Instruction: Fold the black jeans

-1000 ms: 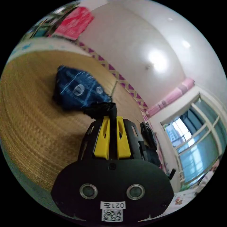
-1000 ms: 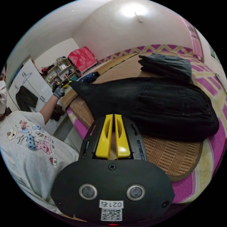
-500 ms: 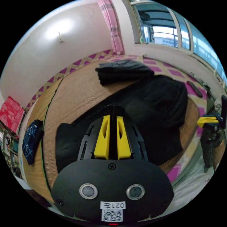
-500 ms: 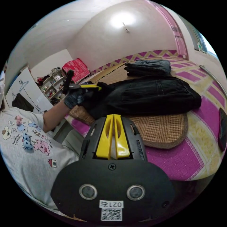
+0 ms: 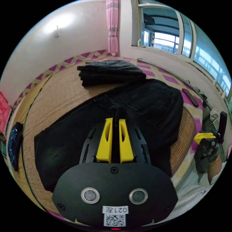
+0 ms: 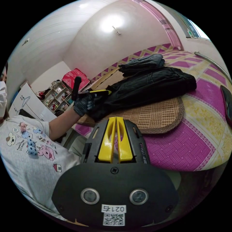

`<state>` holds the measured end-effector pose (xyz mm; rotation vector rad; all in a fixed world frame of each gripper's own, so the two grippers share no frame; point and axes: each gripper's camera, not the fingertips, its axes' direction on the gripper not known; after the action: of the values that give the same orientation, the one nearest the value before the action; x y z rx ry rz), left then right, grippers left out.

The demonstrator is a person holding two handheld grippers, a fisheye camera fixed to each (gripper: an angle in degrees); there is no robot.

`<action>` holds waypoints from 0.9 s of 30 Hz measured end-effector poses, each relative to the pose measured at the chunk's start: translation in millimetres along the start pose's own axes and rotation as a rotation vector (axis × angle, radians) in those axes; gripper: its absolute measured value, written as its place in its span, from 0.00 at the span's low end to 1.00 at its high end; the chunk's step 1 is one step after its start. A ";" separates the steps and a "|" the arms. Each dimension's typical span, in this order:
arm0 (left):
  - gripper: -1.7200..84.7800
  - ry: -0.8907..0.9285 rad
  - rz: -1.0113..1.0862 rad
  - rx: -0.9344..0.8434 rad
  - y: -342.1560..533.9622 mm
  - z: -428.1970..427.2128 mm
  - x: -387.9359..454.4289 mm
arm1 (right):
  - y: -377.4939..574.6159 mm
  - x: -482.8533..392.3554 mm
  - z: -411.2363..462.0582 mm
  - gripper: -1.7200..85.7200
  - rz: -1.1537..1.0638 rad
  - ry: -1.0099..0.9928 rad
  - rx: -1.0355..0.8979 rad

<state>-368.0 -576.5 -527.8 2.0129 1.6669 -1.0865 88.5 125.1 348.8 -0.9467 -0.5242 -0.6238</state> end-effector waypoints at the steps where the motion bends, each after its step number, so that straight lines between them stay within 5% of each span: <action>1: 0.07 0.003 0.001 0.020 1.4 0.2 5.8 | -0.3 1.7 -0.4 0.01 0.001 0.000 -0.004; 5: 0.07 -0.001 0.006 0.133 7.0 -14.3 24.4 | -5.4 16.8 -7.9 0.02 0.010 0.010 -0.003; 8: 0.08 0.109 0.010 -0.130 15.1 38.9 30.5 | -16.1 34.3 -17.5 0.04 0.047 0.031 0.020; 18: 0.07 0.342 0.051 0.097 58.8 1.4 30.8 | -55.9 195.8 -99.1 0.17 0.649 0.068 0.294; 27: 0.01 0.339 -0.017 0.160 123.1 -42.0 2.1 | -117.2 263.1 -76.3 0.17 0.752 -0.103 0.239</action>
<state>-238.0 -581.2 -529.0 2.3994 1.8074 -0.9513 204.6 -59.4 552.0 -0.8686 -0.2874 0.1630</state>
